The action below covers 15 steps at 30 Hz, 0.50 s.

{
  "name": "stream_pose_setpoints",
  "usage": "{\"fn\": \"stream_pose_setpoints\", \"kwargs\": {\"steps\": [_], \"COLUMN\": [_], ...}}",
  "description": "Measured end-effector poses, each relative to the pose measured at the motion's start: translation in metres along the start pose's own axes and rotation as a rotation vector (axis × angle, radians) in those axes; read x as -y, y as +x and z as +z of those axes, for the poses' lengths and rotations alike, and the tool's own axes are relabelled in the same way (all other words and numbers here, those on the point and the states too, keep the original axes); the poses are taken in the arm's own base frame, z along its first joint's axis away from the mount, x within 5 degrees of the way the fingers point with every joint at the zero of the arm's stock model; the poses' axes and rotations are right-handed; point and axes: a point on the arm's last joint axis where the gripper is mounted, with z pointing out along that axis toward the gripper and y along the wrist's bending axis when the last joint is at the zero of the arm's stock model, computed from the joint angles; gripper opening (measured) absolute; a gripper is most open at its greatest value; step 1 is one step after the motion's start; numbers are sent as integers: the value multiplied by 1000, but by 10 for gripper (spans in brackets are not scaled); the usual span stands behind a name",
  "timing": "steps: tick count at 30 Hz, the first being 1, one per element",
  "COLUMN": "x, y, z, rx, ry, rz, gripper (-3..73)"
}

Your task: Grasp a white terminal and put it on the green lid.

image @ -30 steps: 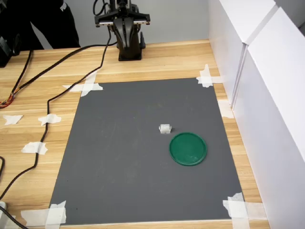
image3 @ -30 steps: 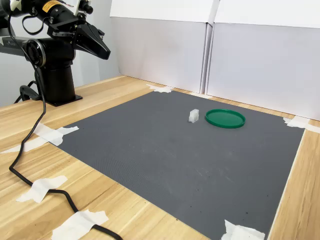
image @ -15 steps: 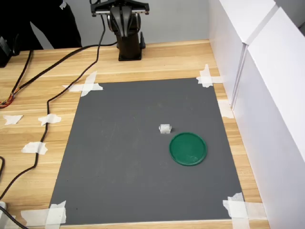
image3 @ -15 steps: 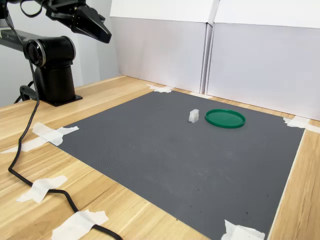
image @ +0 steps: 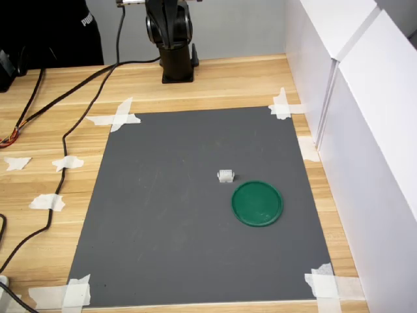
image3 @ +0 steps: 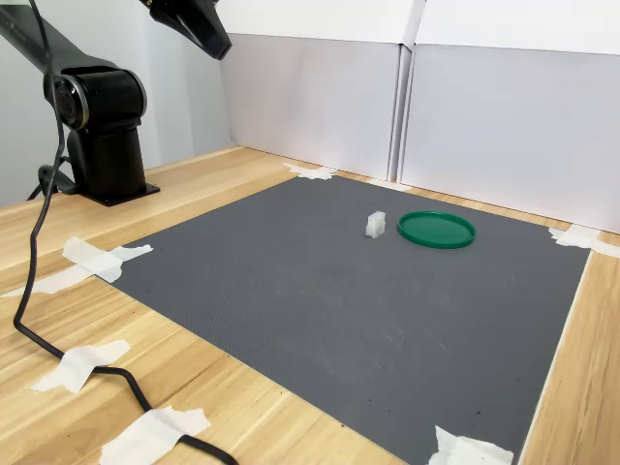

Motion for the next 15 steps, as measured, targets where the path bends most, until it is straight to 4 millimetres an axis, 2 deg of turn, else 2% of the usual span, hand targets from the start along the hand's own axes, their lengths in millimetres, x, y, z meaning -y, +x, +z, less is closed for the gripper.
{"fn": "stream_pose_setpoints", "kwargs": {"steps": [11,15], "x": [4,5], "y": [-34,-46], "z": [28,34], "rx": [-183,-215], "ry": [-127,-181], "rz": [-42,-102], "gripper": [-15,23]}}
